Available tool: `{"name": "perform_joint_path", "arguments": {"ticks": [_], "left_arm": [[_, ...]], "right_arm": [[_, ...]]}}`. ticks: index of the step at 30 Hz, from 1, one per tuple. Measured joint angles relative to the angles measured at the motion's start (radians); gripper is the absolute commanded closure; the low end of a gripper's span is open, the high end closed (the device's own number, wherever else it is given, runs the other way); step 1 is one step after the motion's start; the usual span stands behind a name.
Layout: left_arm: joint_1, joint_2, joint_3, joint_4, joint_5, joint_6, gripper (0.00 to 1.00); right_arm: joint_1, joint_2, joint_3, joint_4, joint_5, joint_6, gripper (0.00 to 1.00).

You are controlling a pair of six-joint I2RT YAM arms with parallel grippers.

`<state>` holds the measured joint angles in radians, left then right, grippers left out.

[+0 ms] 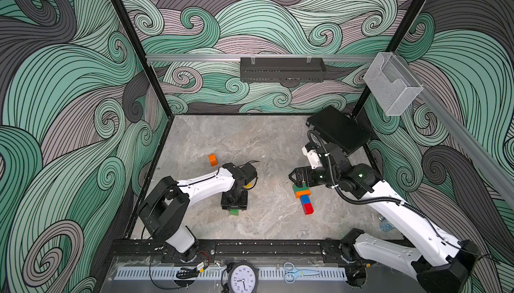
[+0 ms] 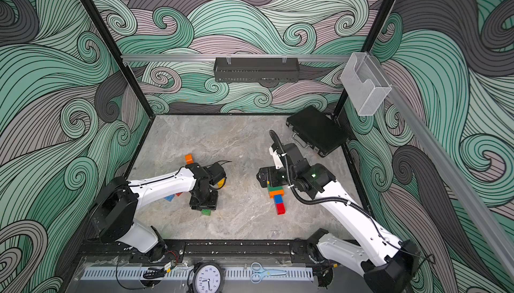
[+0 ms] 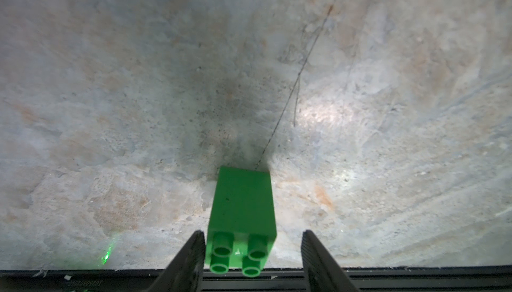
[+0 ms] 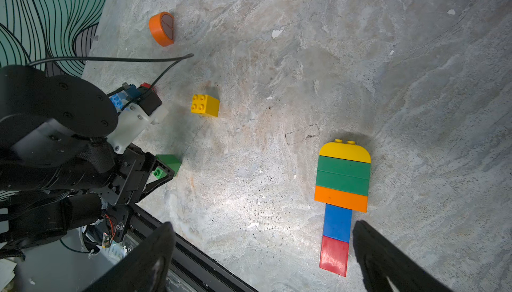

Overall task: Assemble an ice cream with lego
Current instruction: Pick up the lego brick from the center of the board.

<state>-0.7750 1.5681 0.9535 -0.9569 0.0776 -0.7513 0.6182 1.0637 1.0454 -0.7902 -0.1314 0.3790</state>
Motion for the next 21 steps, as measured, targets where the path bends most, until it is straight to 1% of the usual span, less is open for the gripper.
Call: {"name": "perform_joint_path", "arguments": {"ticks": [4, 16, 21], "left_arm": [[0.000, 0.008, 0.000, 0.004, -0.007, 0.000, 0.51], [0.000, 0.019, 0.006, 0.017, -0.029, -0.003, 0.76], [0.000, 0.024, 0.032, 0.008, -0.037, -0.019, 0.80]], "right_arm": [[0.000, 0.000, 0.000, 0.000, 0.000, 0.000, 0.01], [0.000, -0.011, -0.021, 0.000, 0.001, 0.004, 0.01], [0.000, -0.015, -0.021, 0.001, 0.004, 0.003, 0.01]]}}
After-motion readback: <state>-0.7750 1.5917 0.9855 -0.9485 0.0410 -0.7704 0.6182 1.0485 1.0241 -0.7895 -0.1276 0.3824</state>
